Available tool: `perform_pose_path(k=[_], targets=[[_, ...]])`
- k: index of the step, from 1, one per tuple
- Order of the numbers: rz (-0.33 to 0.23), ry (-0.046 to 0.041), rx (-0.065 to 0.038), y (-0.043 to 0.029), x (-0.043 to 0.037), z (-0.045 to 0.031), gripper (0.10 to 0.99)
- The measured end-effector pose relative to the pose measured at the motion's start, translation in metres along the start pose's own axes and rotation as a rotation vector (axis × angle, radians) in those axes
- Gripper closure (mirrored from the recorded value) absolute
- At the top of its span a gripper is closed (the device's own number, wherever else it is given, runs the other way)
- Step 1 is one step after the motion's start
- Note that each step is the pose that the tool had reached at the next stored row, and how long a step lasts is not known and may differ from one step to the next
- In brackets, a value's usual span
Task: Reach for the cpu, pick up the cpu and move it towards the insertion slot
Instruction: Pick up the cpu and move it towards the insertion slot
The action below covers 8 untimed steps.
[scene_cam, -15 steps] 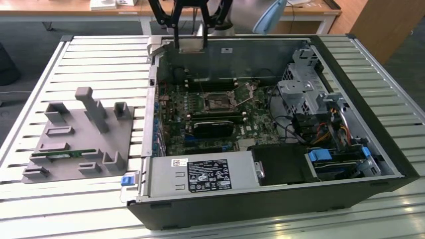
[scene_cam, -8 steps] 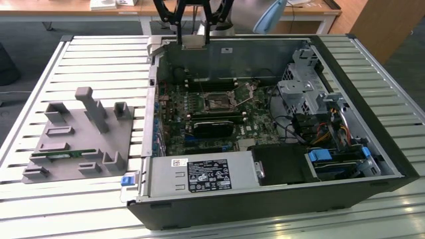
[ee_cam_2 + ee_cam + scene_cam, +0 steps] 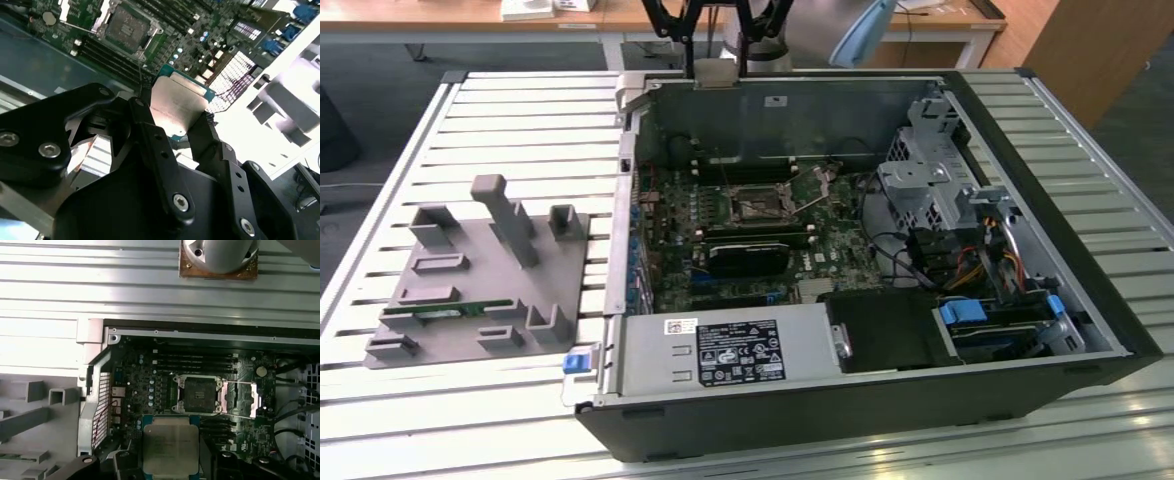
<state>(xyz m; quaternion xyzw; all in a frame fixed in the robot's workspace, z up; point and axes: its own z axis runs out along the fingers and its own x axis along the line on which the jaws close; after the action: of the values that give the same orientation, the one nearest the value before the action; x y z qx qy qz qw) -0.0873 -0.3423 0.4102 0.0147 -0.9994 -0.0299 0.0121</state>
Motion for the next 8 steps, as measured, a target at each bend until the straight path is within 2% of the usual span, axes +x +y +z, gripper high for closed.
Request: perform_pose_path(k=[3, 8], targets=[[0.000, 0.0000, 0.000, 0.0064, -0.0087, 0.0016, 0.545], [0.000, -0.0004, 0.000, 0.0080, -0.0266, 0.0022, 0.545]])
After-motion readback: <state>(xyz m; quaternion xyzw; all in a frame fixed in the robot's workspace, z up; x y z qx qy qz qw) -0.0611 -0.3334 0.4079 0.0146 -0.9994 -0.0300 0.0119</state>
